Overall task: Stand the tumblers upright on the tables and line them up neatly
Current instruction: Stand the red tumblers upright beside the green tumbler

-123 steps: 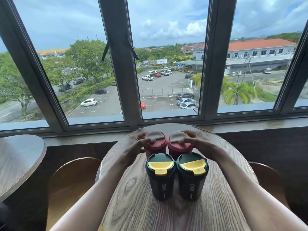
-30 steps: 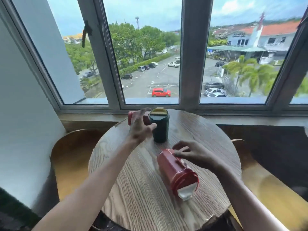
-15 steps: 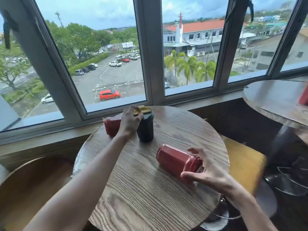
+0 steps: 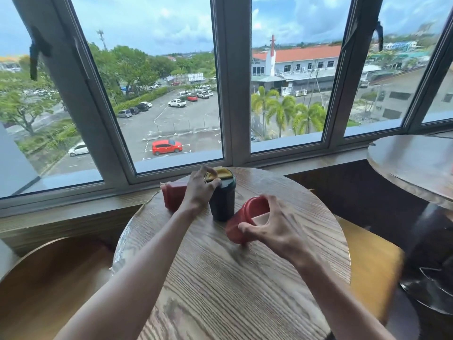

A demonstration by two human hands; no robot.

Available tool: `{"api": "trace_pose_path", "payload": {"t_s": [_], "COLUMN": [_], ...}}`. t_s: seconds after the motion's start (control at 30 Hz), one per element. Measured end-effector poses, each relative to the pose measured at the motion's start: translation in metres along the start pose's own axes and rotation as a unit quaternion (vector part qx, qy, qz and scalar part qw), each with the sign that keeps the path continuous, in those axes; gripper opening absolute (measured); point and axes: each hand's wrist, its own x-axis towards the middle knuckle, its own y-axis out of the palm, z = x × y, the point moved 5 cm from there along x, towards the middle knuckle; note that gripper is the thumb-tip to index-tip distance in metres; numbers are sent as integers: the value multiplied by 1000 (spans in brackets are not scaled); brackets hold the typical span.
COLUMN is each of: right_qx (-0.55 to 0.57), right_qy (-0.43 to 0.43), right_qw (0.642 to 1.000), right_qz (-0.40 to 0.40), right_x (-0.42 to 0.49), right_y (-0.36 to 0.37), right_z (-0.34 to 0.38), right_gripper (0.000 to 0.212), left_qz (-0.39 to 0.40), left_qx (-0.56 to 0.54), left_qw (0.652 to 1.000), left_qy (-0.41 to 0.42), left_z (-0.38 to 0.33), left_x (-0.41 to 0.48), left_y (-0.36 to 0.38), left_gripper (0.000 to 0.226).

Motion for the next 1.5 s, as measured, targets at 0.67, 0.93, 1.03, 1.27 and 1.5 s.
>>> {"api": "trace_pose_path", "payload": {"t_s": [0.67,0.93,1.03,1.27,1.5], "right_qx": [-178,-131,-113,-68,-55], "right_qy": [65,-58,-109,-123,-114], "right_qw": [976,988,984,986,988], "right_qz": [103,63,81,94,92], "right_x": [59,88,106,120,124], "right_y": [13,5,15,35,43], "right_z": [41,61,64,51,43], "right_gripper": [115,72,45,24,20], "left_qz": [3,-213,-283,-115,-71], "left_qx": [-6,-2,13,-242,-249], "left_qw": [1000,977,948,887,876], "left_qy": [-12,-8,-143,-376,-407], "left_z": [6,31,71,119,128], "left_x": [6,-5,-3,8,21], "left_y": [0,-40,-71,-61,-61], "left_gripper": [22,26,39,75,47]}}
